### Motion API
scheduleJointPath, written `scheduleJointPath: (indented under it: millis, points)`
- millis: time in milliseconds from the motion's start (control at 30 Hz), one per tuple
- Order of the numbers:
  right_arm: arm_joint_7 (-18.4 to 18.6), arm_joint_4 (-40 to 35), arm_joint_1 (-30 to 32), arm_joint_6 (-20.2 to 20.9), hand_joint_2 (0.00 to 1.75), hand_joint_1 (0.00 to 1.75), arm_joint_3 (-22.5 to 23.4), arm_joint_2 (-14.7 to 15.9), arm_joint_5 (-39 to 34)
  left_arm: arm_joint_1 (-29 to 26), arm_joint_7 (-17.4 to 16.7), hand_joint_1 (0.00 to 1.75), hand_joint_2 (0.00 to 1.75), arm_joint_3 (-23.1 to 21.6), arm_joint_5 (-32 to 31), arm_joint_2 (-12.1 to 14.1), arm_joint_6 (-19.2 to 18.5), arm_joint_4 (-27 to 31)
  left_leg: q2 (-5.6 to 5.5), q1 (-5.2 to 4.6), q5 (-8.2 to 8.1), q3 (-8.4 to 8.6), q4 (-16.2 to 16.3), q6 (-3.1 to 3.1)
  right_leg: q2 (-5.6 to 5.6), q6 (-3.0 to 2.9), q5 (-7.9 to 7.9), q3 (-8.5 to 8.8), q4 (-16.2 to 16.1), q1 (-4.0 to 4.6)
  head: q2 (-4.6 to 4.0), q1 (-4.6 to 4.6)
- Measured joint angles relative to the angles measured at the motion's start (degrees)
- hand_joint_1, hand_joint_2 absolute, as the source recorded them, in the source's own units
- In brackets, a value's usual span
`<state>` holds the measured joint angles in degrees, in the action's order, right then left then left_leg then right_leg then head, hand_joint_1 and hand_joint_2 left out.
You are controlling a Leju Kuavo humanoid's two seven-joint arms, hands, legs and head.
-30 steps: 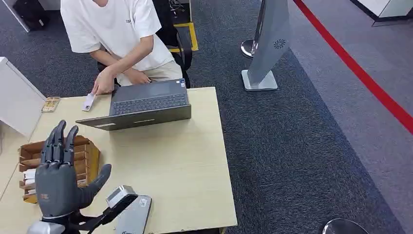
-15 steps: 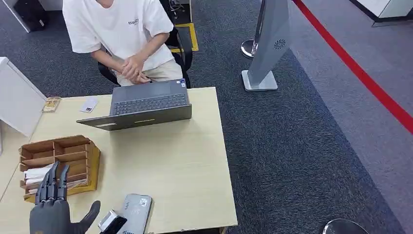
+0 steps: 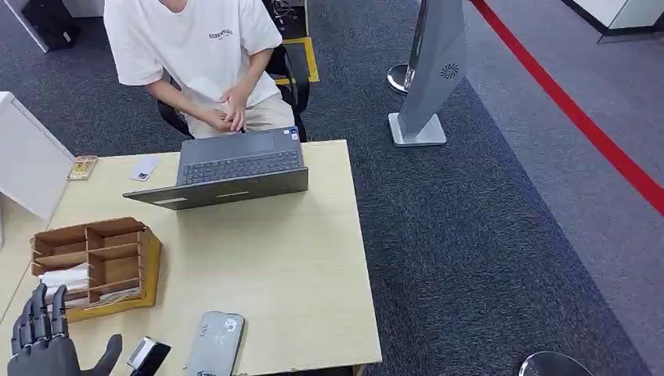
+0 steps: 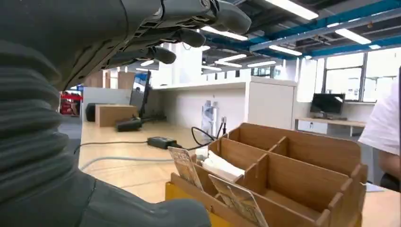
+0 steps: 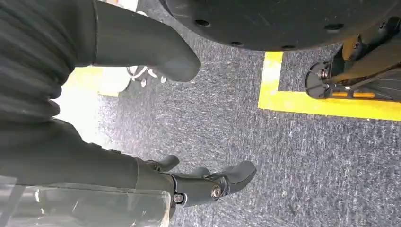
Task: Pass the card to the sensor for recognition and then transmit it.
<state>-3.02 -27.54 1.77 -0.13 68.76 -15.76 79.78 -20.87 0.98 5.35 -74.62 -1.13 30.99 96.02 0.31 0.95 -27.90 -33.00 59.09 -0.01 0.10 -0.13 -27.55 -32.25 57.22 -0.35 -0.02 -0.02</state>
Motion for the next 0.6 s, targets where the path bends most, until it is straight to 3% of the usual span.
scheduleJointPath:
  millis: [367, 600]
  points:
    - [-1.0, -0.1, 0.1, 0.5, 1.75, 0.0, 1.4, 0.0, 3.2, 5.9, 3.4, 0.0, 1.75, 9.5, -3.1, -2.0, 2.8, -10.1, -0.04, 0.01, 0.05, 0.01, 0.0, -0.03, -0.04, 0.0, 0.01, 0.01, 0.0, 0.0, 0.0, 0.0]
    - [-1.6, 0.0, 0.1, 0.3, 1.75, 0.0, 2.0, 0.0, 5.4, 9.8, 3.8, 0.0, 1.75, 10.5, -5.1, -2.2, 5.4, -15.2, -0.09, 0.0, 0.06, 0.0, 0.0, -0.03, -0.07, 0.0, 0.01, 0.02, 0.0, 0.0, 0.0, 0.0]
